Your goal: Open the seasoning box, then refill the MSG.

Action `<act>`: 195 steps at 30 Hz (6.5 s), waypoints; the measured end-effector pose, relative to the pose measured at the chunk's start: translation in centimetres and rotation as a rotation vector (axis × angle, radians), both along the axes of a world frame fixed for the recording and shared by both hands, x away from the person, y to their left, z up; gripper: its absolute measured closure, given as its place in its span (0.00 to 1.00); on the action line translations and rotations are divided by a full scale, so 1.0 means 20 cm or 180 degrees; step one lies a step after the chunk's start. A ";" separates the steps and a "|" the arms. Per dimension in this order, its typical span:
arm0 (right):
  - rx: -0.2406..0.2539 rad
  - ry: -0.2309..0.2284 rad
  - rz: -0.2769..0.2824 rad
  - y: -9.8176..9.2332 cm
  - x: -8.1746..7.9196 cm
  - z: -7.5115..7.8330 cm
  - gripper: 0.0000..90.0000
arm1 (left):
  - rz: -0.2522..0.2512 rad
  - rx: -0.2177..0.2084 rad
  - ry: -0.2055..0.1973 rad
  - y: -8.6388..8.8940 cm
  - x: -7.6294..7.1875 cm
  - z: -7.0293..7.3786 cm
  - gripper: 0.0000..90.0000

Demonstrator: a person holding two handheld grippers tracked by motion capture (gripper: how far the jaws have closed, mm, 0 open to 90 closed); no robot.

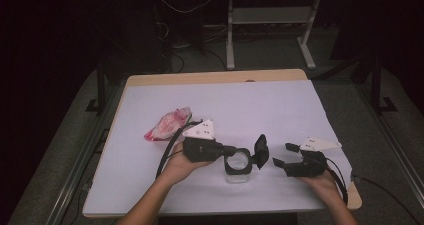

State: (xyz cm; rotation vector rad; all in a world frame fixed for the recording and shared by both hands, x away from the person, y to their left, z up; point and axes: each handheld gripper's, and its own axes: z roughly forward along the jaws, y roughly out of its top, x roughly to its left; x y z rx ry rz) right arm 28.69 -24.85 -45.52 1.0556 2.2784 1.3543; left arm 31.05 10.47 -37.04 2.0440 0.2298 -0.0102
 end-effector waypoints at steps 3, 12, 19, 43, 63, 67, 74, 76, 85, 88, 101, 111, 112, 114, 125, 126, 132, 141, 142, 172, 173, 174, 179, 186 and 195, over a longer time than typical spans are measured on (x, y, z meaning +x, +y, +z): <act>0.0029 0.0025 0.0045 0.00 -0.01 0.00 0.24 | 0.0062 0.0032 -0.0005 0.06 -0.03 -0.02 1.00; 0.0202 0.0129 0.0695 0.09 -0.06 0.04 0.43 | 0.0150 0.0169 0.0110 0.20 -0.12 -0.14 1.00; 0.0152 0.0131 0.0923 0.17 -0.09 0.05 0.56 | 0.0326 0.0211 0.0172 0.26 -0.13 -0.24 1.00; -0.0066 0.0137 0.1066 0.24 -0.10 0.06 1.00 | 0.0528 0.0191 0.0164 0.11 0.02 -0.33 1.00; -0.0048 0.0078 0.0982 0.21 -0.07 0.06 0.95 | 0.0512 0.0241 0.0135 0.13 -0.03 -0.30 1.00; -0.0012 0.0084 0.0875 0.15 -0.08 0.06 0.87 | 0.0621 0.0203 0.0087 0.19 -0.05 -0.26 0.94; -0.0018 0.0057 0.0582 0.07 -0.07 0.04 0.66 | 0.0750 0.0278 0.0143 0.31 -0.07 -0.27 0.83; -0.0016 0.0027 0.0520 0.06 -0.06 0.04 0.61 | 0.0810 0.0302 0.0161 0.34 -0.08 -0.27 0.78; -0.0014 -0.0051 0.0350 0.03 -0.04 0.01 0.50 | 0.1033 0.0237 0.0173 0.54 -0.11 -0.23 0.69; 0.0021 -0.0071 0.0325 0.02 -0.03 0.00 0.48 | 0.1097 0.0228 0.0124 0.58 -0.11 -0.20 0.67; 0.0090 -0.0069 0.0298 0.01 -0.02 0.00 0.45 | 0.1322 0.0094 0.0143 0.83 -0.09 -0.12 0.62; 0.0105 -0.0002 0.0276 0.01 -0.01 0.00 0.45 | 0.1556 -0.0024 0.0074 0.91 -0.06 -0.08 0.53; 0.0108 0.0004 0.0276 0.01 -0.01 0.00 0.45 | 0.1564 -0.0027 0.0065 0.90 -0.06 -0.07 0.49; 0.0109 -0.0001 0.0271 0.01 -0.01 0.00 0.45 | 0.1590 -0.0014 0.0014 0.89 -0.04 -0.06 0.45; 0.0113 0.0020 0.0245 0.00 -0.01 0.00 0.45 | 0.1455 0.0001 -0.0056 0.78 0.06 -0.06 0.31; 0.0113 0.0019 0.0243 0.00 -0.01 0.00 0.45 | 0.1456 0.0015 -0.0081 0.77 0.07 -0.06 0.29; 0.0123 0.0020 0.0240 0.00 -0.01 0.00 0.44 | 0.1487 0.0157 -0.0150 0.71 0.12 -0.07 0.25; 0.0130 0.0027 0.0246 0.00 -0.01 0.00 0.44 | 0.1565 0.0050 -0.0151 0.67 0.17 -0.11 0.31; 0.0126 0.0027 0.0247 0.00 -0.01 0.00 0.44 | 0.1567 0.0052 -0.0145 0.66 0.18 -0.11 0.32; 0.0109 0.0069 0.0277 0.01 0.00 0.00 0.44 | 0.1528 -0.0141 -0.0203 0.68 0.21 -0.11 0.99; 0.0108 0.0068 0.0276 0.01 0.00 0.00 0.44 | 0.1530 -0.0137 -0.0209 0.68 0.21 -0.10 0.99; 0.0104 0.0064 0.0277 0.01 0.00 0.00 0.44 | 0.1543 -0.0148 -0.0211 0.68 0.20 -0.10 1.00; 0.0097 0.0065 0.0275 0.00 0.00 0.00 0.44 | 0.1556 -0.0189 -0.0229 0.71 0.20 -0.08 1.00; 0.0096 0.0066 0.0250 0.00 0.00 0.00 0.44 | 0.1534 -0.0294 -0.0263 0.78 0.22 0.04 1.00; 0.0098 0.0055 0.0237 0.00 0.00 0.00 0.44 | 0.1461 -0.0365 -0.0153 0.77 0.22 0.20 1.00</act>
